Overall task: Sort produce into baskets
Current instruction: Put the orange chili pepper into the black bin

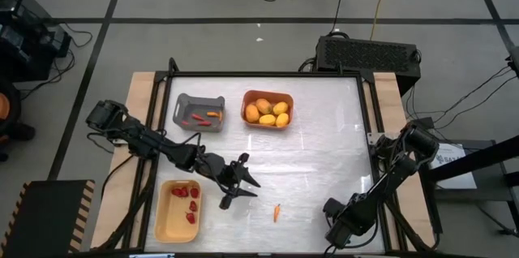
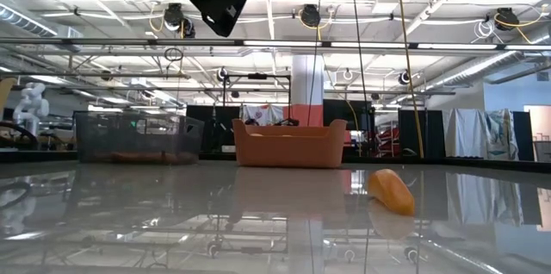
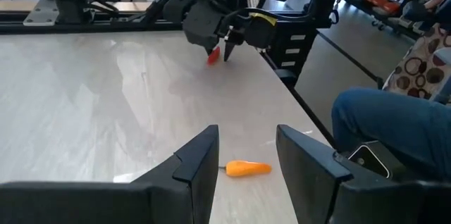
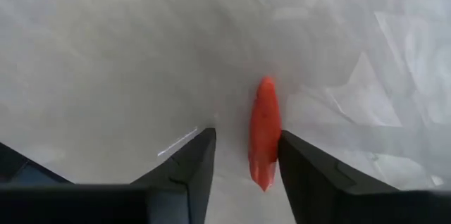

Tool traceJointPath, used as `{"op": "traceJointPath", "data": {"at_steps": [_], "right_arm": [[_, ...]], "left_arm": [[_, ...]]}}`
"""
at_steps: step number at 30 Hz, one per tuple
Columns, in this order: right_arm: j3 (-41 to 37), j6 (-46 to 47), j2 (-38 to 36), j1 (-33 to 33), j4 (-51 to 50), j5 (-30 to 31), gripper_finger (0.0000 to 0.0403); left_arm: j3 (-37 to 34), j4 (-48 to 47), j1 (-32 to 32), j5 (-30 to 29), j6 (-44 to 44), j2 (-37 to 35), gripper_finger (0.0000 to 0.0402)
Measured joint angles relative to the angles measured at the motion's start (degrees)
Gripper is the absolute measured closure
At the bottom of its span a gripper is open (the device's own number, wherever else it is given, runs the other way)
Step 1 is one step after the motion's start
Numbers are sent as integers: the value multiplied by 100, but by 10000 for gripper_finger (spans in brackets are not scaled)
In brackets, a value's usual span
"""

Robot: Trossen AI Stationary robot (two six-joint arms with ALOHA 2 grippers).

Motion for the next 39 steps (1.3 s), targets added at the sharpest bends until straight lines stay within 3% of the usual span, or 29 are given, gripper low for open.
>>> {"op": "traceJointPath", "data": {"at_steps": [13, 18, 23, 28, 33, 39], "right_arm": [[0, -372, -19, -10, -50, 26, 371], [-17, -587, -195, -195, -119, 118, 382], [-14, -1037, -406, -602, -40, 778, 379], [-13, -2182, -547, -1289, 301, 2092, 380], [-11, -3962, -564, -2249, 1551, 3458, 380], [-3, -6381, -484, -3585, 4297, 3746, 380]], "left_arm": [[0, -15, 0, 62, 3, -2, 252], [-7, -283, 4, 544, 2, -362, 252], [-7, -1508, 46, 403, 44, -1167, 252], [-7, -2702, 113, 83, 33, -1961, 252], [-4, -3858, 114, -785, 35, -2467, 252], [-6, -4573, 121, -1608, 33, -2610, 252]]}}
